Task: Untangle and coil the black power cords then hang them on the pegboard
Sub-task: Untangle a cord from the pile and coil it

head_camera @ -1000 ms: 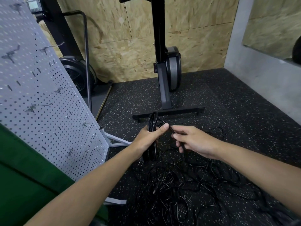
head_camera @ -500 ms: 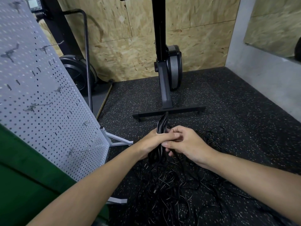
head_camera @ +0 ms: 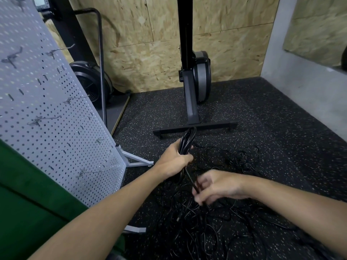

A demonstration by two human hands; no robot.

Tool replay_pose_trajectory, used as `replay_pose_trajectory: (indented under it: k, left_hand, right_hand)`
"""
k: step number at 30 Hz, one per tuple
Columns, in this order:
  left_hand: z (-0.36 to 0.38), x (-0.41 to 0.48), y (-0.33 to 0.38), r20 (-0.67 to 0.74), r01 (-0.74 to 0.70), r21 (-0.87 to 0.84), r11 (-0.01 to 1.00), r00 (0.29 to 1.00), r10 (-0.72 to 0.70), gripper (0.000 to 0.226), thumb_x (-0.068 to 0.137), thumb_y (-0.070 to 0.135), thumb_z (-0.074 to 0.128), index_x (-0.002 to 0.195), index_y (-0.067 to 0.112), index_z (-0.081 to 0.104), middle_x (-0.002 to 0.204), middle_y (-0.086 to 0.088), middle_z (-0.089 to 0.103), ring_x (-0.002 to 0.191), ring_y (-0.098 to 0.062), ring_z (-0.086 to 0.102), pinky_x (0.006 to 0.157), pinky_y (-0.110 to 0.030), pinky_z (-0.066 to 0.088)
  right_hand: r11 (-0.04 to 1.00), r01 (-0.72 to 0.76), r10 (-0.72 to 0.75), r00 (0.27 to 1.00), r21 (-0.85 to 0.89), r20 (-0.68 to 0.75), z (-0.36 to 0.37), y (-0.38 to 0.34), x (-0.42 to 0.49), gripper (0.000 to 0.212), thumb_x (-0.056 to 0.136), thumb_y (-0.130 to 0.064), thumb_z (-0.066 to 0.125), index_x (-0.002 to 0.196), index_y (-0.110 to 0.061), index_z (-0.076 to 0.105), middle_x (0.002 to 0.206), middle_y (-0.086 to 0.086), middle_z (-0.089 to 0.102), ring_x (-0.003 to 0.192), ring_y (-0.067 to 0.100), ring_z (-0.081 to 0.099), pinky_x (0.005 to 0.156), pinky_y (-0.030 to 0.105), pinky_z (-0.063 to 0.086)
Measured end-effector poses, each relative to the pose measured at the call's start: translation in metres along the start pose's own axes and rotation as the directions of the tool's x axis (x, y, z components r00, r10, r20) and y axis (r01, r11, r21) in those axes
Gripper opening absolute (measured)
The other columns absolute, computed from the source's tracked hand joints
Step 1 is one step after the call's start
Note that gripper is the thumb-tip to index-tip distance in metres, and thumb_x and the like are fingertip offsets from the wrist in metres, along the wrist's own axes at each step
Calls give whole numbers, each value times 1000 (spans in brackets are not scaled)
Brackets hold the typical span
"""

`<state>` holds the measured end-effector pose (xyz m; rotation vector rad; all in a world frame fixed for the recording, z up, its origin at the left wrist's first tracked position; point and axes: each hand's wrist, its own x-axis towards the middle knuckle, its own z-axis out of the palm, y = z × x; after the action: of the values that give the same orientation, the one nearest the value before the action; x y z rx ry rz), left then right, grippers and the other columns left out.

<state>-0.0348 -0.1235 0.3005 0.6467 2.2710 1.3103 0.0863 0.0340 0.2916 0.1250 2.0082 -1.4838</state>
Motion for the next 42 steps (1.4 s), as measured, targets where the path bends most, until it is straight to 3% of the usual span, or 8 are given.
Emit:
replay_pose_trajectory:
  k: [3, 6, 14, 19, 22, 26, 36, 42]
  left_hand:
    - [-7, 1, 0, -20, -24, 1, 1000, 1000, 24, 30, 72, 25, 62, 99, 37, 64, 82, 5, 63, 76, -18, 60, 94, -51, 53]
    - [-10, 2, -4, 0, -49, 24, 999, 999, 49, 29, 74, 27, 64, 99, 41, 66, 83, 7, 64, 78, -18, 62, 96, -53, 53]
    - [-15, 3, -7, 50, -129, 62, 990, 991, 126, 20, 86, 26, 84, 103, 24, 72, 84, 2, 77, 79, -13, 73, 96, -43, 58]
    - [-15, 6, -12, 40, -145, 115, 983, 989, 141, 25, 77, 30, 94, 83, 28, 70, 73, 13, 73, 71, -2, 67, 82, -30, 54]
    - [-17, 8, -15, -7, -101, 100, 990, 995, 103, 37, 74, 39, 95, 87, 12, 73, 78, -10, 76, 66, -15, 68, 82, -44, 59]
    - [-18, 8, -15, 29, -59, 69, 996, 998, 57, 48, 75, 44, 92, 92, 3, 74, 73, -7, 74, 64, -18, 67, 83, -41, 60]
    - [-9, -1, -10, 211, 29, -47, 998, 977, -18, 63, 73, 55, 90, 113, 9, 73, 79, -3, 72, 75, -18, 67, 80, -34, 57]
    - [-7, -6, -5, 274, 105, -214, 971, 961, -43, 63, 73, 34, 91, 123, 9, 63, 84, -8, 74, 75, -23, 70, 79, -41, 60]
  right_hand:
    - [894, -86, 147, 983, -440, 106, -7, 18, 4, 13, 95, -28, 72, 106, -23, 74, 122, 0, 75, 119, 20, 67, 112, 45, 48]
    - [699, -180, 288, 957, -692, 42, -13, 27, 5, 31, 102, -45, 58, 119, -23, 74, 132, -4, 70, 117, 13, 61, 105, 31, 45]
    - [734, -8, 34, 999, -679, 25, -15, 25, 5, 33, 107, -44, 54, 112, -18, 74, 69, -4, 69, 61, 10, 63, 70, 20, 50]
    - [752, 74, -157, 985, -655, -69, -17, 5, 3, 21, 97, -46, 69, 98, -29, 82, 87, -10, 78, 79, -1, 69, 83, 22, 55]
    - [823, 26, -85, 993, -567, -78, -24, -11, -8, 25, 99, -30, 61, 86, -24, 81, 80, -6, 74, 54, 2, 48, 57, 19, 40]
    - [885, 63, -80, 997, -462, -16, -32, -11, -15, 23, 105, -16, 56, 106, -5, 76, 81, -16, 73, 58, 3, 49, 56, 19, 42]
    - [862, 191, -237, 971, -469, -40, -27, -9, -13, 19, 105, -31, 61, 99, -18, 73, 76, -3, 74, 65, 11, 66, 76, 40, 59]
    - [853, 199, -354, 899, -482, -256, -30, -9, -13, 28, 92, -47, 75, 87, -20, 72, 67, 1, 71, 53, 8, 63, 60, 24, 53]
